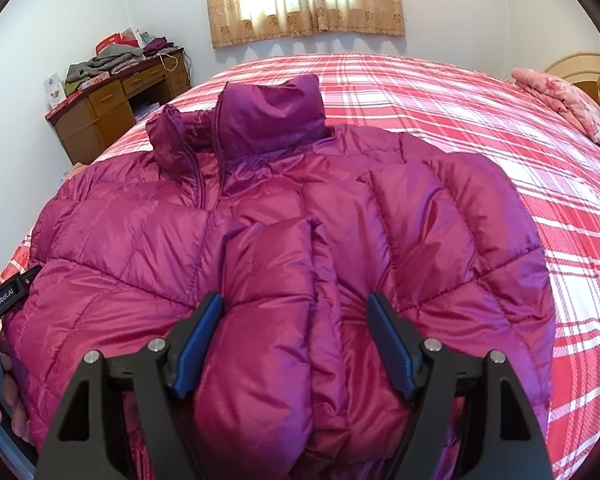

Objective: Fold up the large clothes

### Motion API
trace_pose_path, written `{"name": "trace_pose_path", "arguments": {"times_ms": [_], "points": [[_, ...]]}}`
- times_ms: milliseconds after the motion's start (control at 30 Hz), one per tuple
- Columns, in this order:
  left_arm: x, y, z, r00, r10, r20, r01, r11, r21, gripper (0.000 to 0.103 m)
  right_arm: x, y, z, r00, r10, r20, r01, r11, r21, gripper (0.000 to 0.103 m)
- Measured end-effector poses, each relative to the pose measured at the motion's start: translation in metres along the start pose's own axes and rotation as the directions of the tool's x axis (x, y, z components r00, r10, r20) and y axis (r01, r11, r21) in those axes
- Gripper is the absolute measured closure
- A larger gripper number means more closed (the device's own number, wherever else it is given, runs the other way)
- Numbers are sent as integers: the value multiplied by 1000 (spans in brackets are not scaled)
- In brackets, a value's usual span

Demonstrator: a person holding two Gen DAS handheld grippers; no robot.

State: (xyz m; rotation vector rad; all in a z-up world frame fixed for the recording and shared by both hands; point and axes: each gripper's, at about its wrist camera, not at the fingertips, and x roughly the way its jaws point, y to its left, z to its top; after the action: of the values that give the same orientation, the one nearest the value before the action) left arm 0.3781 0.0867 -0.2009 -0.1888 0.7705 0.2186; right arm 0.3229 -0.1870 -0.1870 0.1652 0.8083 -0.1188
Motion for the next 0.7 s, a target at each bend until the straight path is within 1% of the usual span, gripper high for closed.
{"name": "trace_pose_path", "arguments": {"times_ms": [33,100,133,200,300,333,367,433,467,533,567,600,633,700], "points": [[0,0,0,1000,-2,-1,2,1000,-2,14,-3,-1,1,1000,7,8,-7,1000,6,18],[0,0,1,1000,2,-5,-2,1000,3,14,-11,-6,4,999,0,37,-1,1000,28,17],[-1,-1,0,1000,4,-8,-4,1000,5,14,-15,-10,9,999,10,51,-13,999,45,17],[-2,-2,1,1000,1,-14,-1,1000,6,14,-17,-18,27,997,59,55,-64,994,91,16],[-1,-2,3,1000,-3,-23,4,1000,12,14,-8,-24,64,995,71,68,-80,985,150,12],[-2,-2,4,1000,-4,-25,5,1000,16,14,2,-27,83,996,68,58,-78,978,191,7],[-3,-2,5,999,-16,-30,17,1000,23,14,12,-29,95,995,91,41,-98,969,229,5],[-9,-2,12,998,-54,-43,55,998,37,14,36,-33,121,990,144,-4,-135,939,317,5],[-16,-4,19,998,-60,-26,62,997,56,14,45,-35,130,988,154,-16,-139,929,342,5],[-27,-12,34,999,-47,24,45,995,84,14,60,-34,143,988,146,-47,-120,926,358,5],[-34,-20,48,997,-50,61,44,994,99,14,68,-33,147,987,146,-65,-114,927,356,5],[-36,-27,57,995,-56,80,48,994,101,14,75,-33,149,985,150,-82,-111,927,357,5],[-36,-34,66,993,-66,93,57,993,100,14,80,-33,149,983,157,-96,-113,927,359,5],[-29,-55,87,992,-97,79,88,990,114,14,92,-34,145,971,185,-149,-121,925,361,6]]}}
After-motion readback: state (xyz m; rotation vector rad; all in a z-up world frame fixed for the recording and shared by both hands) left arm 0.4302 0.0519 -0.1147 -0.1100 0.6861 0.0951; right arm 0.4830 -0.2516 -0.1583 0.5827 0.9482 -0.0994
